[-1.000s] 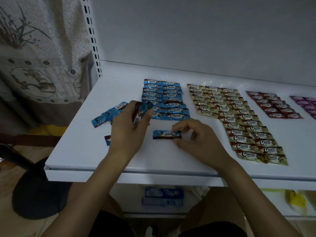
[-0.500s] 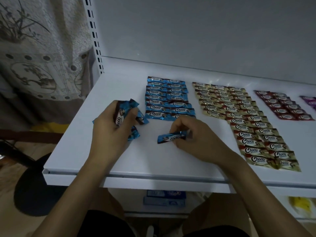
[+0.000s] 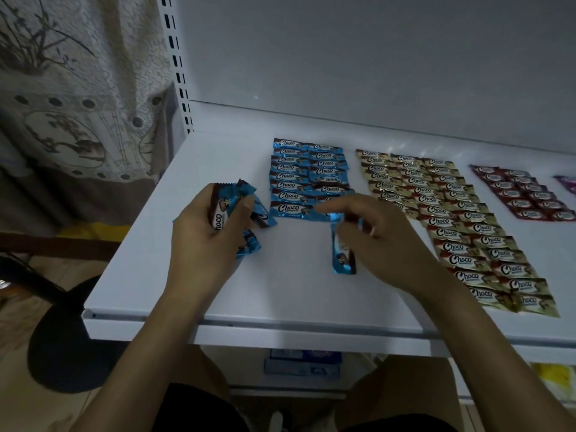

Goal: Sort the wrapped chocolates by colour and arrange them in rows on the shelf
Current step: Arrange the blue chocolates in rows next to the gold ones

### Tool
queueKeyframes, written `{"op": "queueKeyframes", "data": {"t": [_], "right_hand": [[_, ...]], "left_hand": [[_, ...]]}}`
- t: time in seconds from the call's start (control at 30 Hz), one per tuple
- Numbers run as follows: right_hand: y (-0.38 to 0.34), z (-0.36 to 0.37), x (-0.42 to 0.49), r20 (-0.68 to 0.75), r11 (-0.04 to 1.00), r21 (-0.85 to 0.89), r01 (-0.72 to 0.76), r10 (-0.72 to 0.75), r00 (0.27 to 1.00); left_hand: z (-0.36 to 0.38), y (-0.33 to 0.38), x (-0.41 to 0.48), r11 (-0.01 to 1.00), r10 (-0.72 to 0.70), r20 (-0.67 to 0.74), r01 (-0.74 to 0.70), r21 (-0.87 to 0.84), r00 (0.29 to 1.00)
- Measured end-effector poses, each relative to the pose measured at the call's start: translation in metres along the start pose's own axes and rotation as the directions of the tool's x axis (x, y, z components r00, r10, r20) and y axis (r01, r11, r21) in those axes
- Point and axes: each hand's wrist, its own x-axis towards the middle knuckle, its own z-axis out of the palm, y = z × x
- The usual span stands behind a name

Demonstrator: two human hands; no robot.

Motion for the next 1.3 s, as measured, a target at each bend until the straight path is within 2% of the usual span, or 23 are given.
{"op": "queueKeyframes", "data": {"t": [0.03, 0.1, 0.23, 0.33, 0.53, 0.73, 0.9, 1.13, 1.3], "right_hand": [[0.001, 0.004, 0.001, 0.057, 0.994, -0.098, 0.041, -0.035, 0.998], [0.004, 0.013, 0.000, 0.126, 0.981, -0.181, 0.071, -0.049, 0.991], [0.013, 0.015, -0.007, -0.008, 0.928, -0.367, 0.064, -0.072, 0.997], [0.015, 0.010, -0.013, 0.003, 0.867, -0.496, 0.044, -0.049, 0.999], [0.013, 0.024, 0.001, -0.007, 0.828, -0.551, 0.103, -0.128, 0.992], [0.017, 0.039, 0.019, -0.043, 0.795, -0.596, 0.114, -0.174, 0.984], [0.016, 0.047, 0.025, -0.080, 0.784, -0.611, 0.113, -0.203, 0.976], [0.014, 0.061, 0.028, -0.095, 0.764, -0.626, 0.155, -0.271, 0.958], [0.015, 0.064, 0.028, -0.092, 0.755, -0.621, 0.210, -0.336, 0.937]], "left_hand": [[0.000, 0.001, 0.000, 1.000, 0.003, -0.001, -0.003, 0.003, 1.000], [0.001, 0.001, -0.001, 1.000, 0.011, -0.002, -0.011, 0.015, 1.000], [0.000, 0.004, 0.000, 0.998, 0.003, -0.028, -0.005, -0.055, 1.000], [0.000, 0.005, 0.000, 0.997, 0.007, -0.051, -0.011, -0.073, 0.999], [-0.001, 0.005, -0.002, 0.999, 0.044, -0.055, -0.045, -0.009, 0.998], [0.000, 0.007, -0.003, 0.993, 0.083, 0.023, -0.084, 0.081, 0.996], [-0.002, 0.004, -0.002, 0.995, 0.073, -0.043, -0.070, 0.075, 0.996], [0.000, 0.005, -0.002, 0.992, 0.066, -0.026, -0.063, 0.106, 0.998], [-0.001, 0.009, -0.004, 0.998, 0.030, -0.040, -0.028, 0.052, 0.999]]}}
